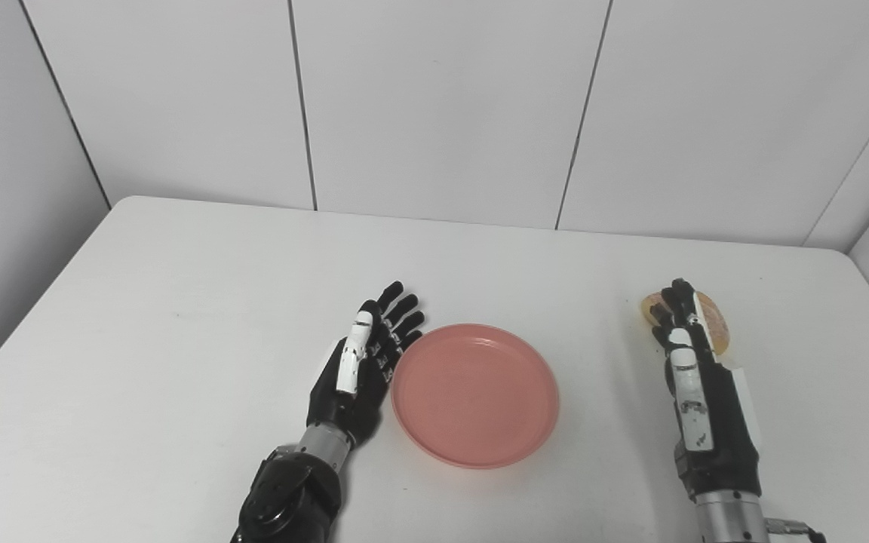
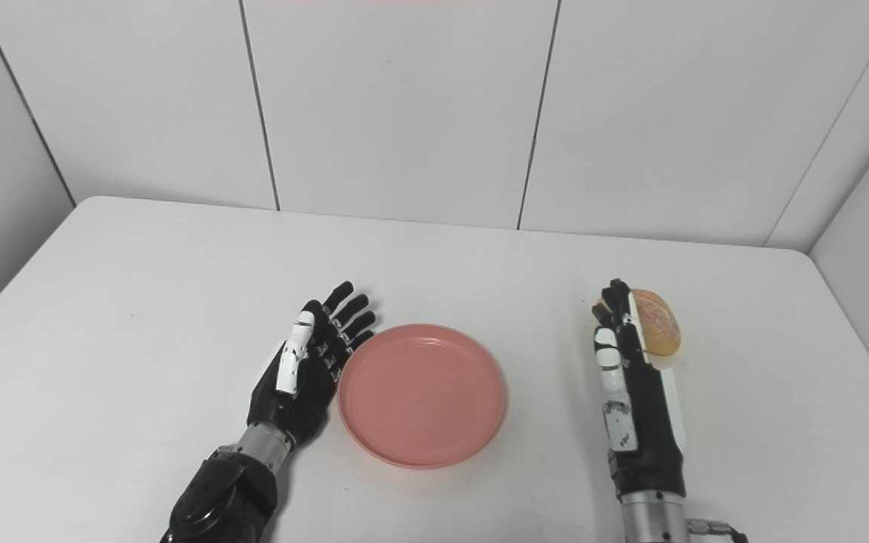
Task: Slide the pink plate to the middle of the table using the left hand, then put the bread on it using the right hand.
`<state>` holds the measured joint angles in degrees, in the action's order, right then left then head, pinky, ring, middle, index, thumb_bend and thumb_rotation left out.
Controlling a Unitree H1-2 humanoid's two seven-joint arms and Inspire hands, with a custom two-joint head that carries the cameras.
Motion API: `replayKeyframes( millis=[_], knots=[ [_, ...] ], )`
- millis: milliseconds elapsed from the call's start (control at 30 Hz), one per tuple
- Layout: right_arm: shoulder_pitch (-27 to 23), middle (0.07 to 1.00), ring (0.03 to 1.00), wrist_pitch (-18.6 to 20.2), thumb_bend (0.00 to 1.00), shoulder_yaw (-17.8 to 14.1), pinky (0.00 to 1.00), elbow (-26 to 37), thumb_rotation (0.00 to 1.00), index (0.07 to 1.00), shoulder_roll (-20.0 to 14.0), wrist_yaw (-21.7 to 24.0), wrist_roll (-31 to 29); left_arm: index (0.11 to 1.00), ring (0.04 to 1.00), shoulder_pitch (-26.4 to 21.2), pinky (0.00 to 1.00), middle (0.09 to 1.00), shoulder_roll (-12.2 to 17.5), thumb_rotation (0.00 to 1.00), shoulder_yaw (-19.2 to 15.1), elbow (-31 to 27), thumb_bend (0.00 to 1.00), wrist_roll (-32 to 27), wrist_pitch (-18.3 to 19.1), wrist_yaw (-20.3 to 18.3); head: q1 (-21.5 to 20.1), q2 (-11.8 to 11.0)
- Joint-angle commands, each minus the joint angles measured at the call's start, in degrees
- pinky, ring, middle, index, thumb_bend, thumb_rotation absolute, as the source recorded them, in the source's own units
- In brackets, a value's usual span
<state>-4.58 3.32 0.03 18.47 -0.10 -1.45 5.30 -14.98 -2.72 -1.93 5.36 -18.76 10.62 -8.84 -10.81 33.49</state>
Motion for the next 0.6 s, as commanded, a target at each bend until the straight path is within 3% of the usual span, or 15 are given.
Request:
replayKeyframes(
  millis=[0,167,267,433,567],
  knots=[
    [-3.0,0.961,0.946,0.4,0.37,-0.9,0.97,3.0,1.0,0.967,-1.2,-0.8,1.9,0.912,0.92,1.7,0.94,0.926,0.2,1.0,-0.3,2.4,0.4,0.6,0.6,0.5,-0.8,-0.4],
    [-6.1,0.951,0.936,3.4,0.37,-1.9,0.95,4.2,1.0,0.962,-3.8,-0.8,7.5,0.911,0.92,2.0,0.93,0.924,0.8,1.0,0.3,3.0,0.41,1.6,-0.9,0.0,-2.3,-1.1],
    [-8.4,0.923,0.919,6.5,0.41,-2.0,0.92,4.8,1.0,0.931,-6.6,-0.4,12.7,0.91,0.914,2.1,0.93,0.921,1.0,1.0,0.1,3.2,0.4,1.3,-1.3,-0.3,-3.2,-1.3],
    [-11.5,0.897,0.901,12.2,0.44,-1.5,0.86,5.3,0.84,0.913,-11.0,1.0,21.2,0.911,0.916,2.2,0.93,0.922,1.5,1.0,-0.3,3.3,0.39,0.8,-1.8,-0.8,-5.2,-1.7],
    [-14.0,0.9,0.888,16.3,0.54,-1.2,0.84,5.2,0.7,0.916,-13.9,3.3,25.5,0.912,0.923,2.3,0.94,0.924,1.8,1.0,-0.7,3.3,0.38,0.2,-1.7,-1.0,-6.1,-1.9]
  ],
)
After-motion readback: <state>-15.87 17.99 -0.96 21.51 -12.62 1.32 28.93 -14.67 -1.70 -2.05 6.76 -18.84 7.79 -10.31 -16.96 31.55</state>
